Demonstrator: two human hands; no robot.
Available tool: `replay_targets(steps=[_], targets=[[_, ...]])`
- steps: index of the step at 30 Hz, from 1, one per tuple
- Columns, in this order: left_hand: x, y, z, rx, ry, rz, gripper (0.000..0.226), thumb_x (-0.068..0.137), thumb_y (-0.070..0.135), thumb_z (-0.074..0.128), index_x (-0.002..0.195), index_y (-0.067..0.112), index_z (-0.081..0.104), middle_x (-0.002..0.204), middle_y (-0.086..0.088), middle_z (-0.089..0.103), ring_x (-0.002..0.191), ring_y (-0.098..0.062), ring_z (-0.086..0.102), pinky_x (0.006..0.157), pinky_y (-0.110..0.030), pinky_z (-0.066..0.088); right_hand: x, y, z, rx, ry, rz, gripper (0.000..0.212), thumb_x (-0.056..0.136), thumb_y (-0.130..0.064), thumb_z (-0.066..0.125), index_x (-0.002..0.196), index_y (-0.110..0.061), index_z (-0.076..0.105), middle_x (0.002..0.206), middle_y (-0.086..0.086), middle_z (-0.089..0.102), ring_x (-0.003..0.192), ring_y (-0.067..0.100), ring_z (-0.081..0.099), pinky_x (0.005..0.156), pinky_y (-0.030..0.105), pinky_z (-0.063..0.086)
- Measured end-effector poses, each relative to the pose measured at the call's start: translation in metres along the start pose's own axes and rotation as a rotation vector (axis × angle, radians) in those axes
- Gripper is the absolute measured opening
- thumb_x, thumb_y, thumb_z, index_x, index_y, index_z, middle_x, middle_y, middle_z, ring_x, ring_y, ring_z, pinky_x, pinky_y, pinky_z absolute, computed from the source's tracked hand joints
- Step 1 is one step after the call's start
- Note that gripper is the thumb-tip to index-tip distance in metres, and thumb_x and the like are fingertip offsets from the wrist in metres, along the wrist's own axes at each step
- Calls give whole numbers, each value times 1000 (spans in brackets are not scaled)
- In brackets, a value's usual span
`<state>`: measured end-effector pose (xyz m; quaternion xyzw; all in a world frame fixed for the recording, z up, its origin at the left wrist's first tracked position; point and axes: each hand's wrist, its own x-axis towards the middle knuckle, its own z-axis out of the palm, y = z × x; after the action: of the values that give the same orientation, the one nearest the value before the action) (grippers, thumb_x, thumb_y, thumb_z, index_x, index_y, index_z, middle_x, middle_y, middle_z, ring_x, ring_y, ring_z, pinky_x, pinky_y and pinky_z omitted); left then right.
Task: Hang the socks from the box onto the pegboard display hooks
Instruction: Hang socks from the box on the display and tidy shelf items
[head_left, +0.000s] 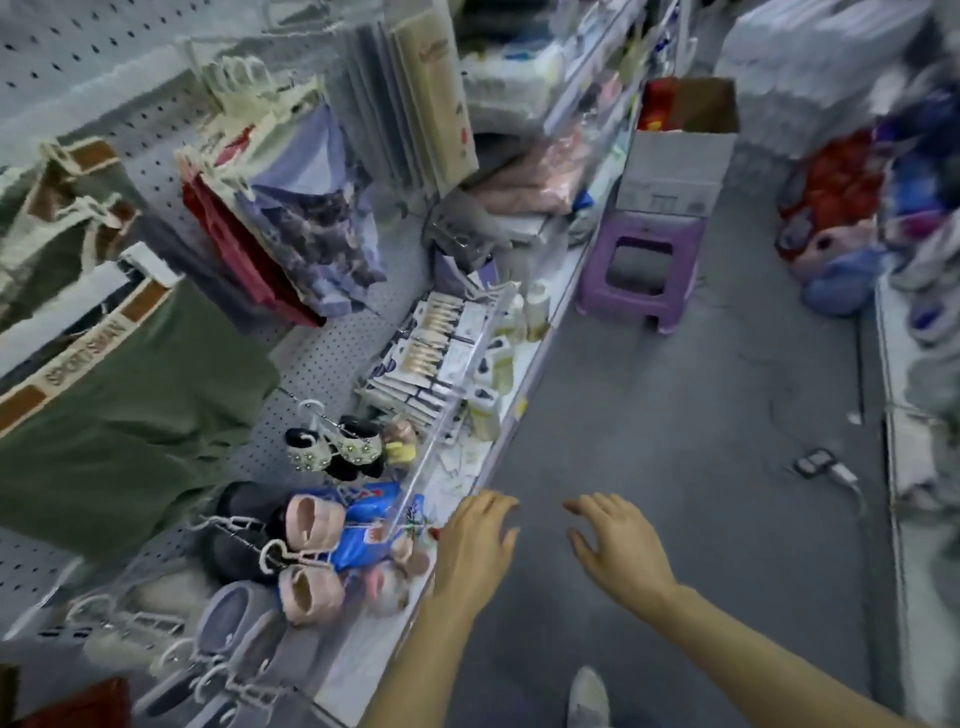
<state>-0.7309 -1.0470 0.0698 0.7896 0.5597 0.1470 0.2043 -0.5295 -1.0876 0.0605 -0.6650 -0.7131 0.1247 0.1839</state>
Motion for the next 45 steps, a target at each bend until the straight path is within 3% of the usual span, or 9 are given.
replay_targets(steps=[4,8,19,27,31,38,45], targets=[[35,21,30,-5,-102,51,28,80,20,72,108,21,69,107,3,67,99,-24,64,83,-37,55,6,41,-2,12,-49,107,31,70,-21,81,99,-20,69,87,-3,69,80,23,66,67,31,55],[81,30,38,29,-191,65,29,91,25,64,120,23,65,122,6,62,112,-19,58,89,-34,49,30,69,-6,20,-66,201,31,70,-19,81,99,-19,69,86,-3,70,80,24,67,65,32,56],[280,36,42,15,-375,215,31,94,21,59,125,24,62,127,7,59,116,-16,56,91,-31,47,174,135,-21,24,3,352,36,66,-14,85,98,-18,69,85,-4,71,78,21,68,61,29,55],[425,66,62,-9,-338,290,32,85,10,67,116,21,67,115,4,65,105,-19,62,89,-39,53,276,199,-50,35,80,486,37,63,-11,85,95,-18,69,84,-4,69,77,22,67,61,27,52],[490,95,82,38,-353,332,33,91,18,62,123,25,63,122,9,62,112,-14,59,87,-30,48,324,250,-61,28,91,521,37,62,-10,84,95,-17,70,86,-2,71,80,25,68,61,28,53],[617,166,114,-2,-366,291,34,92,18,60,126,24,62,125,8,61,114,-16,58,90,-30,46,428,358,-117,11,94,471,34,69,-11,83,100,-15,70,91,0,72,85,25,68,64,33,56],[739,217,122,-24,-268,265,34,89,16,65,122,22,65,121,5,63,110,-19,60,87,-35,50,533,445,-161,18,115,474,32,73,-9,74,105,-13,70,95,3,71,89,28,66,71,35,54]])
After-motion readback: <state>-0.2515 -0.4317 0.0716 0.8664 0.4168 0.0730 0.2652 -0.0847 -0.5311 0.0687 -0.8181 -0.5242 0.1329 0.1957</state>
